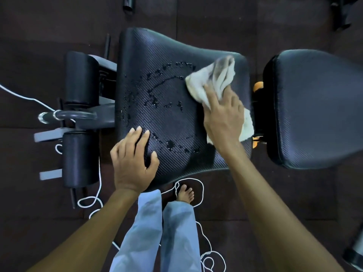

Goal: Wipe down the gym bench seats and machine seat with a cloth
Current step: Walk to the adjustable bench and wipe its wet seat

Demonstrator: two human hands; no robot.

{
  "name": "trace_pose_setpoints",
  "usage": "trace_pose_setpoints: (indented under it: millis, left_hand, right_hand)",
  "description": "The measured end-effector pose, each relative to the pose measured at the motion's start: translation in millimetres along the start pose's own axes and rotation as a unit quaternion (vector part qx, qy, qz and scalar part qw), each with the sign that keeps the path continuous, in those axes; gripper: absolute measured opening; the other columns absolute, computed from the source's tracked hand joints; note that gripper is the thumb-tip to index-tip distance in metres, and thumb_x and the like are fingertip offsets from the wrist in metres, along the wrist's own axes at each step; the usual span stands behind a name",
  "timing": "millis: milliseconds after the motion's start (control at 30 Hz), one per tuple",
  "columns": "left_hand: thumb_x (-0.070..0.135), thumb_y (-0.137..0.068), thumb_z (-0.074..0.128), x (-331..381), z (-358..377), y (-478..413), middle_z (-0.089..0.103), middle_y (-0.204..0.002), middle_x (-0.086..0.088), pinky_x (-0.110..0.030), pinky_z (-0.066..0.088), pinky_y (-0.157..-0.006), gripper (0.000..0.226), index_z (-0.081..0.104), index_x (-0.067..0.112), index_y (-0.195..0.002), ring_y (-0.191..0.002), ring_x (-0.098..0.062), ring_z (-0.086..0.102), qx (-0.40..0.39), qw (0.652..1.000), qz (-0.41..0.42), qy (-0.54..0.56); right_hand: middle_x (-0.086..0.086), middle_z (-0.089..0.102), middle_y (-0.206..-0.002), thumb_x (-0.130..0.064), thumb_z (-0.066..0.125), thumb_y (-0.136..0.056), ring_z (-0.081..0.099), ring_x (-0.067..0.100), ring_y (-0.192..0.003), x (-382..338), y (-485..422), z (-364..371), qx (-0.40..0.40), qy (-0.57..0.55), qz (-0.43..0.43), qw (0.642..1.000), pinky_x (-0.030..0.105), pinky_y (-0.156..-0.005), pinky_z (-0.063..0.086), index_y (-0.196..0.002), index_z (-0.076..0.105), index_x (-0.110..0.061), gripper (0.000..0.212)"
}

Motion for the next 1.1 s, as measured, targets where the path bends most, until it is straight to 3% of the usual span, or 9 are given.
trace_pose_setpoints:
  millis: [133,267,367,533,700,767,933,1000,1100]
  left_hand:
    - [0.034,-0.085,0.048,0.2,1.1,0.1,0.050,-0.140,-0.008,-0.039,0.025,-0.105,0.051,0.054,0.011,-0.131,-0.132,-0.022,0.041,0.012,1.000,0.010,-0.004]
    - [0.033,-0.084,0.049,0.1,0.5,-1.5,0.053,-0.138,-0.009,-0.033,0.020,-0.108,0.051,0.056,0.012,-0.129,-0.131,-0.021,0.041,0.022,1.000,0.011,-0.014]
    - [0.034,-0.084,0.049,0.1,1.4,-0.6,0.052,-0.138,-0.008,-0.034,0.022,-0.107,0.051,0.055,0.013,-0.130,-0.132,-0.020,0.041,0.019,1.000,0.014,-0.017]
    - [0.035,-0.084,0.049,0.7,1.9,-1.0,0.052,-0.139,-0.008,-0.038,0.027,-0.103,0.052,0.053,0.014,-0.131,-0.132,-0.021,0.041,0.020,0.999,0.019,-0.018]
    - [0.033,-0.083,0.051,-1.8,1.3,-2.2,0.054,-0.137,-0.008,-0.043,0.034,-0.101,0.051,0.057,0.012,-0.129,-0.131,-0.021,0.043,0.031,0.999,0.019,-0.008]
    - [0.033,-0.083,0.051,-2.2,1.3,-1.3,0.055,-0.137,-0.007,-0.043,0.036,-0.101,0.050,0.058,0.012,-0.129,-0.131,-0.020,0.043,0.029,0.999,0.021,-0.006]
    - [0.032,-0.083,0.053,-2.3,1.0,-1.5,0.055,-0.137,-0.006,-0.042,0.035,-0.101,0.049,0.059,0.013,-0.128,-0.131,-0.019,0.044,0.038,0.999,0.024,0.006]
    - [0.031,-0.083,0.054,-1.8,-0.4,-0.4,0.056,-0.136,-0.006,-0.042,0.036,-0.101,0.048,0.060,0.013,-0.127,-0.131,-0.019,0.045,0.044,0.999,0.027,0.006]
    - [0.031,-0.084,0.054,-1.7,-0.9,-0.1,0.056,-0.136,-0.006,-0.042,0.037,-0.100,0.047,0.061,0.013,-0.126,-0.130,-0.019,0.046,0.051,0.998,0.033,0.012]
  right_hand:
    - [0.024,0.054,-0.128,-0.034,0.054,-0.093,0.054,0.040,-0.114,26.8,34.0,-1.5,-0.029,0.006,-0.074,0.997,0.047,-0.090,0.044,-0.136,0.052,-0.026,0.044]
    - [0.030,0.050,-0.128,-0.042,0.040,-0.096,0.048,0.044,-0.120,58.7,-38.9,1.0,0.005,0.008,0.064,0.998,0.050,-0.095,0.041,-0.142,0.044,-0.019,0.052]
    - [0.020,0.040,-0.140,-0.049,0.034,-0.097,0.037,0.037,-0.129,40.2,-96.3,5.5,-0.017,-0.028,0.159,0.987,0.045,-0.103,0.032,-0.144,0.038,-0.023,0.055]
    - [0.017,0.042,-0.143,-0.051,0.040,-0.094,0.042,0.034,-0.125,-58.9,-77.9,10.8,-0.036,0.011,-0.036,0.999,0.042,-0.098,0.033,-0.143,0.040,-0.026,0.055]
    - [0.015,0.059,-0.124,-0.043,0.051,-0.095,0.056,0.034,-0.111,-27.7,-2.6,-0.2,0.007,0.035,-0.188,0.982,0.041,-0.084,0.043,-0.132,0.056,-0.027,0.041]
    - [0.020,0.057,-0.126,-0.042,0.045,-0.097,0.054,0.037,-0.115,-2.3,-12.9,-1.0,-0.004,0.051,-0.168,0.985,0.044,-0.086,0.044,-0.133,0.054,-0.025,0.041]
    - [0.017,0.041,-0.144,-0.038,0.031,-0.100,0.038,0.034,-0.131,-20.1,-93.4,3.5,-0.005,0.001,0.059,0.998,0.046,-0.099,0.034,-0.138,0.045,-0.020,0.044]
    - [0.013,0.038,-0.148,-0.034,0.033,-0.099,0.035,0.031,-0.133,-69.5,-105.8,7.2,-0.014,-0.009,0.021,1.000,0.041,-0.101,0.032,-0.140,0.044,-0.023,0.044]
    - [0.012,0.037,-0.150,-0.033,0.038,-0.098,0.033,0.031,-0.137,-135.0,-80.6,15.2,-0.028,-0.012,-0.135,0.990,0.040,-0.103,0.027,-0.140,0.045,-0.024,0.043]
Point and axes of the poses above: each hand's wrist, its own y-axis away from the middle knuckle, its own z-axis out of the palm, x = y × z, the point moved 8 cm from there along -y, towards the middle knuckle
